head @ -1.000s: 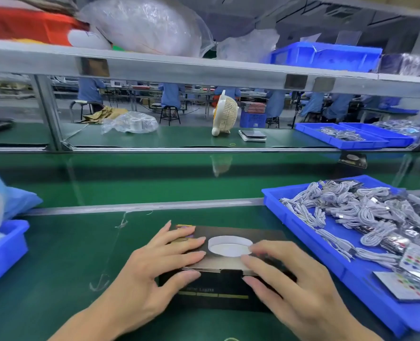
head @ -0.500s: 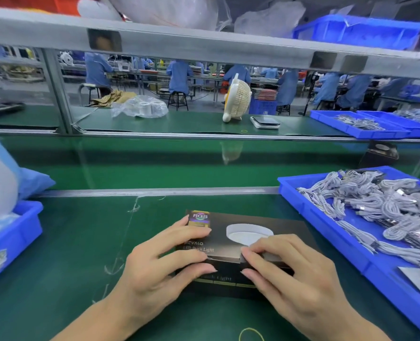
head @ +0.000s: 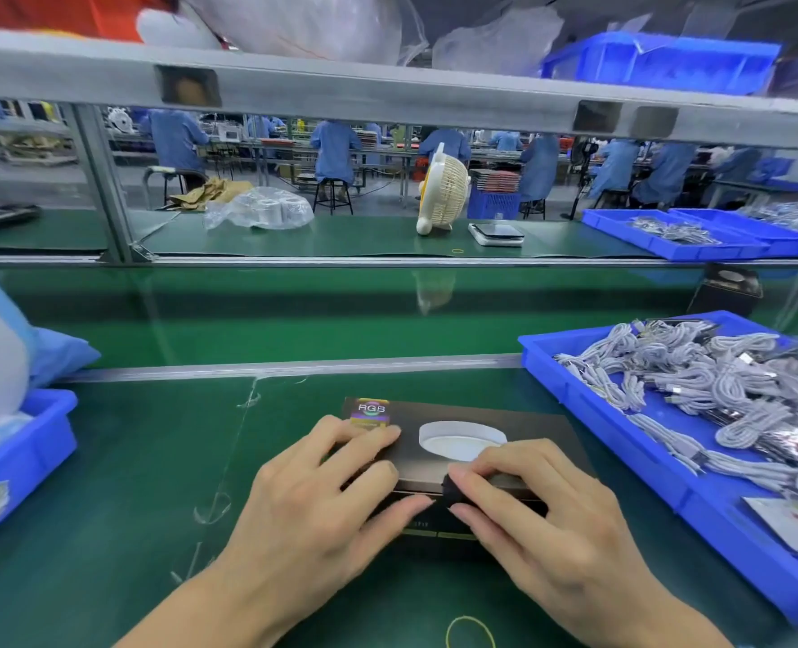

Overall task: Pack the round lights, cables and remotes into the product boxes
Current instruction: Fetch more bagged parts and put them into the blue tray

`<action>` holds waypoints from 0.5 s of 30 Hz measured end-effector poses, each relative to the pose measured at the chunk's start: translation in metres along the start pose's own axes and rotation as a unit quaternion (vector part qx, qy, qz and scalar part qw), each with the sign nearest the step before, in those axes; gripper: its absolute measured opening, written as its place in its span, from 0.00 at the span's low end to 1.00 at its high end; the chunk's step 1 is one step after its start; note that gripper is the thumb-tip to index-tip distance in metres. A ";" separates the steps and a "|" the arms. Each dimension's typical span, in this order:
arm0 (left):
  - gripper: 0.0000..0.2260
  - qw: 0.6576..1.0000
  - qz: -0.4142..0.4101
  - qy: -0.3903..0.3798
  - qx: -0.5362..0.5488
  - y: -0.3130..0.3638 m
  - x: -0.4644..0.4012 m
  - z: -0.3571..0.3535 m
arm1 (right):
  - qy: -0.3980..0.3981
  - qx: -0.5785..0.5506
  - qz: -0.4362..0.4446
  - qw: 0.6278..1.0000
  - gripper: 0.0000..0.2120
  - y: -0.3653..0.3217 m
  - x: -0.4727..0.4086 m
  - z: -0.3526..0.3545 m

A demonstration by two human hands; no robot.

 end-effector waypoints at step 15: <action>0.11 0.912 0.223 0.029 0.344 -0.048 0.012 0.003 | 0.002 -0.034 -0.020 0.999 0.07 0.005 0.001 0.000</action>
Point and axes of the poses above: each hand's wrist, its own x-axis away from the middle knuckle, its own z-axis out of the back of the hand, y = z × x, the point moved 9 cm from there along -x, towards the middle knuckle
